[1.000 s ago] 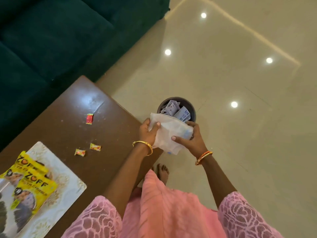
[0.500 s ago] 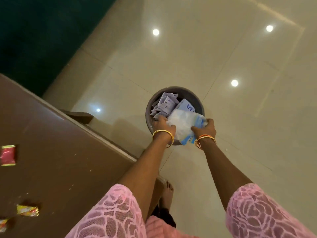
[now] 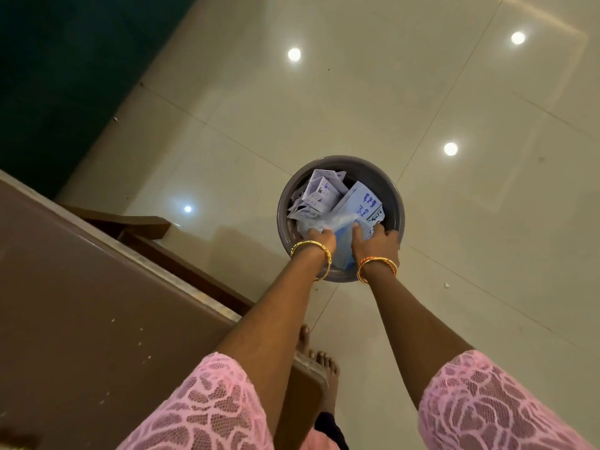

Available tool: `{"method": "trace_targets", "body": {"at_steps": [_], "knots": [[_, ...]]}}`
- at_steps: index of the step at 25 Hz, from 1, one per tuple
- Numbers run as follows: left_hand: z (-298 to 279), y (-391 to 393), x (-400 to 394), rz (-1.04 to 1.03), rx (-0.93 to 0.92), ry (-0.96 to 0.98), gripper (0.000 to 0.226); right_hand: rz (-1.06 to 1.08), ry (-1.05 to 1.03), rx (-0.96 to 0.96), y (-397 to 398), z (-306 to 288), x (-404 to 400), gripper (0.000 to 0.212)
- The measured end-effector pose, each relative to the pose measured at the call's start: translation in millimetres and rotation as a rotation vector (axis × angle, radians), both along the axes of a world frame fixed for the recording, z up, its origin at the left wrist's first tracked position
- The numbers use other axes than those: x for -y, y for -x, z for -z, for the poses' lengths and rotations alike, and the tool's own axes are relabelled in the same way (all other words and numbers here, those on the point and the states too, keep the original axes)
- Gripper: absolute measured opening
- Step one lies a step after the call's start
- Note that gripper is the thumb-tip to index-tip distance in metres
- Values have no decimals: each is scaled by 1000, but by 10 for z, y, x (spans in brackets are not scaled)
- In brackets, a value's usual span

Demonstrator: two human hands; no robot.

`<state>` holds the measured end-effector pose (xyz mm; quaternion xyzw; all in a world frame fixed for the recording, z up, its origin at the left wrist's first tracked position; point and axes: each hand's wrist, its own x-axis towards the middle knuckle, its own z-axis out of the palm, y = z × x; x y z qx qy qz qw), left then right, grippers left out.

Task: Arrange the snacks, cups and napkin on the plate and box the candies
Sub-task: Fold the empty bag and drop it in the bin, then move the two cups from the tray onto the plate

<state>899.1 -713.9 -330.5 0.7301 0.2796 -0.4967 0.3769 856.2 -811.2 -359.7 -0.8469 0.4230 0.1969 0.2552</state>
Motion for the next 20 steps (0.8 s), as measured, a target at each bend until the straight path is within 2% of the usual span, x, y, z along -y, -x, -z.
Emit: {"method": "trace_targets", "body": {"at_steps": [3, 6, 9, 11, 14, 20], "knots": [[-375, 121, -188, 141, 100, -39, 43, -47, 44, 169, 198, -396, -3, 33], [-1021, 337, -329, 321, 328, -97, 29, -195, 44, 247, 373, -980, -157, 31], [-1781, 675, -597, 531, 570, -215, 27, -326, 40, 316, 574, -1729, -429, 32], [-2216, 961, -821, 650, 662, -305, 27, -427, 53, 368, 760, -2197, -654, 31], [-2772, 1477, -1198, 629, 713, -441, 27, -643, 74, 439, 1106, -2810, -1063, 20], [-3383, 2762, -2018, 301, 658, -665, 43, -1024, 48, 507, 1899, -3531, -1862, 15]]}}
